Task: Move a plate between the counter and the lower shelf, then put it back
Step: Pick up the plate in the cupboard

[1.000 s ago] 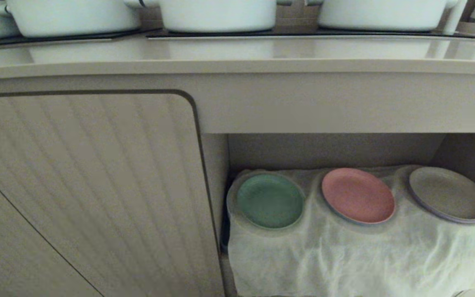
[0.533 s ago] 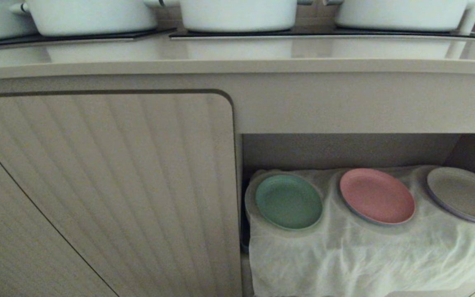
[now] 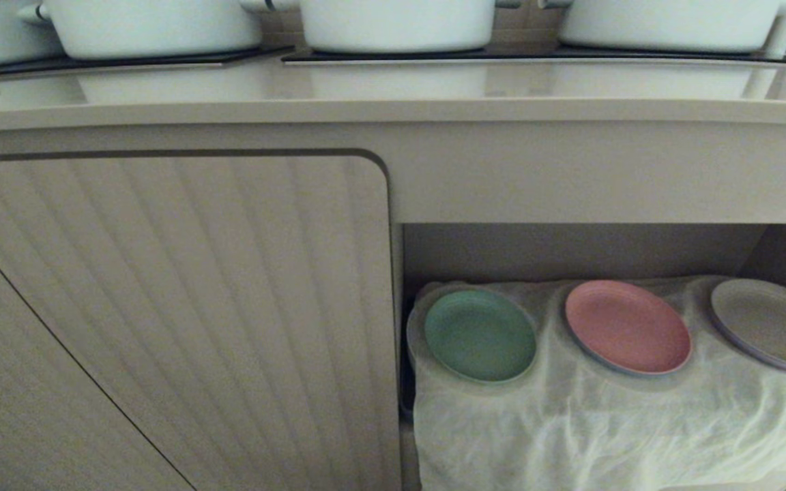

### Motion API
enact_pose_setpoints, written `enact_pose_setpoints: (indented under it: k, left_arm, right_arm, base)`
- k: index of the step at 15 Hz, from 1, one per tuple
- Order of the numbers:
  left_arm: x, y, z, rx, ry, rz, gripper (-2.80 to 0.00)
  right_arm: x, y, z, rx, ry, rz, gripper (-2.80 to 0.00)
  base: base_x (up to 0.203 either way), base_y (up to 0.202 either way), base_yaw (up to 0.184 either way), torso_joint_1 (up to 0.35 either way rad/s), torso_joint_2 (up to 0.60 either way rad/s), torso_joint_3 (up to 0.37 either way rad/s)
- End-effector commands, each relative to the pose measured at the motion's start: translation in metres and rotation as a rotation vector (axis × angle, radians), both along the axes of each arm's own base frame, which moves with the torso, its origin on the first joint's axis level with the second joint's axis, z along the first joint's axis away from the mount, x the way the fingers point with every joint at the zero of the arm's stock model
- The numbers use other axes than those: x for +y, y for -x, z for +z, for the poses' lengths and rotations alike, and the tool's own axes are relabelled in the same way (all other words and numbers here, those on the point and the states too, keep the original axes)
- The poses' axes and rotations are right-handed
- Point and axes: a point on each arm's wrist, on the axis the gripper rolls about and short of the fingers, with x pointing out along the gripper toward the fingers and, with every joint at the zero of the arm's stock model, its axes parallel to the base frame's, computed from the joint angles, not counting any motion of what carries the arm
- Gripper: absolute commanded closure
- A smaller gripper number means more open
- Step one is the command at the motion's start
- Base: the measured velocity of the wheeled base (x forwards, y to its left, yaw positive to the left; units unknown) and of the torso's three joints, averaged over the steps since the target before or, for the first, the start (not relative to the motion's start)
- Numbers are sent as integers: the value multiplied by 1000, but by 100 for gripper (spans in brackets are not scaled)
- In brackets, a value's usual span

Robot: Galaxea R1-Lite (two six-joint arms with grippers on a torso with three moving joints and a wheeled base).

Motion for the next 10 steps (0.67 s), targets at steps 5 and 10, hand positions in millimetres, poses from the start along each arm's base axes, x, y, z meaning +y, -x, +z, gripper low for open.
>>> enact_pose_setpoints:
  k: [5,10]
  left_arm:
    - [0,0,0,-1,1,1,0]
    - [0,0,0,-1,1,1,0]
  right_arm:
    - [0,0,0,-1,-15,-1,0]
    - [0,-3,1,45,1,-4,0]
  base:
    - [0,0,0,0,0,0]
    - [0,0,0,0,0,0]
